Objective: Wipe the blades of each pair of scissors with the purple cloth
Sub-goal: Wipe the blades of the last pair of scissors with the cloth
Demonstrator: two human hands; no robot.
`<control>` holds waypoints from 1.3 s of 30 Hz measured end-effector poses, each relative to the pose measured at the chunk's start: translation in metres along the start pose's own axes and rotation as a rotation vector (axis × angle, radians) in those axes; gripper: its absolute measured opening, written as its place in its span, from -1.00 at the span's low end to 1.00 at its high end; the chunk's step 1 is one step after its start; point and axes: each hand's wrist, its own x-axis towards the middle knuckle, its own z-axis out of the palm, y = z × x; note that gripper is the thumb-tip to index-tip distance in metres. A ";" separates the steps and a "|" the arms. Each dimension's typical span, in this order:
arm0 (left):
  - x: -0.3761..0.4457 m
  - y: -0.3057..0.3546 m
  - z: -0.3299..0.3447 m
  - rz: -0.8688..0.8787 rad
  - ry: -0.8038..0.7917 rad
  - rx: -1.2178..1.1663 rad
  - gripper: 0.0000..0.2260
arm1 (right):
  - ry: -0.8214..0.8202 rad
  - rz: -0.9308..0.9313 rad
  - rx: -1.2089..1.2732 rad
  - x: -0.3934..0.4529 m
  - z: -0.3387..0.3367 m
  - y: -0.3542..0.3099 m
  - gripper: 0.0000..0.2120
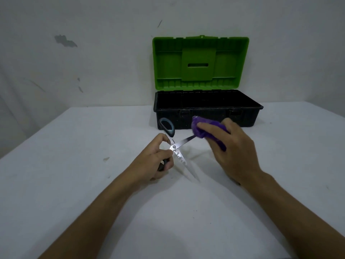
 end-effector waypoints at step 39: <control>-0.002 0.012 -0.017 0.021 0.164 0.044 -0.76 | -0.526 -0.177 0.259 0.002 0.000 -0.025 -0.62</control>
